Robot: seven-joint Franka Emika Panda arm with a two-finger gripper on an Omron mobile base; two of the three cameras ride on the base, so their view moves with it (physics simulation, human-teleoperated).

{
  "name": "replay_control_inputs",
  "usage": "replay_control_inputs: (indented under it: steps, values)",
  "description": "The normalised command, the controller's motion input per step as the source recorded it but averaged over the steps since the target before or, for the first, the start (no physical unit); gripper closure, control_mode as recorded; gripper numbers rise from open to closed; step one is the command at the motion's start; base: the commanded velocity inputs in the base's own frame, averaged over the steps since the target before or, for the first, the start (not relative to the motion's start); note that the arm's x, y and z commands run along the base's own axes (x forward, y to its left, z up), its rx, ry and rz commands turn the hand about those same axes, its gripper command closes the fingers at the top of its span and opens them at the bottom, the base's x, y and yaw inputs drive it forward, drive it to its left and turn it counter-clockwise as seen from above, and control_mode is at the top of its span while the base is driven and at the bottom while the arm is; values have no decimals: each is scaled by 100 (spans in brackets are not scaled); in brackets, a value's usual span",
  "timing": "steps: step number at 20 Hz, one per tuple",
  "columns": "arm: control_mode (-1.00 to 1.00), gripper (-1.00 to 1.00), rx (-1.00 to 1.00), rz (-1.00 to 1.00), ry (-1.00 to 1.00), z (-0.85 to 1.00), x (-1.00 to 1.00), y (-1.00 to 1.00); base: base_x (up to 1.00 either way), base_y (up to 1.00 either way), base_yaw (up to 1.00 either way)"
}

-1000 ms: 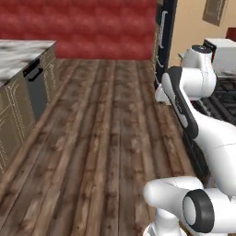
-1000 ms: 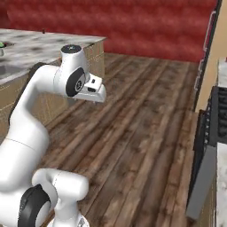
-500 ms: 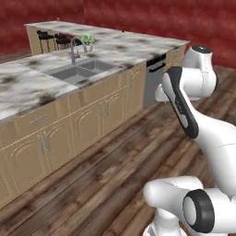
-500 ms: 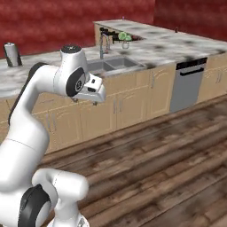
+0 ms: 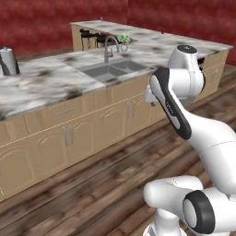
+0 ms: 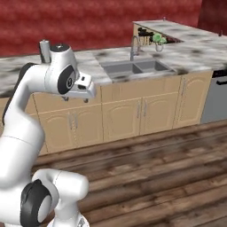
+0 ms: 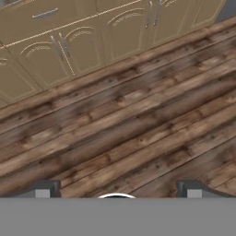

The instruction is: Four empty soda cans are scattered around the kitchen. Gather all the cans and cluster them next to the stove for recycling.

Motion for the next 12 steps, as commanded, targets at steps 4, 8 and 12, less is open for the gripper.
replay_control_inputs:
  steps: [4, 8, 12]
  values:
    - [100, -100, 0, 0, 0, 0, 0, 0, 46, -41, 2]
    - [100, -100, 0, 0, 0, 0, 0, 0, 49, -42, 0]
    - [100, -100, 0, 0, 0, 0, 0, 0, 49, -38, 0]
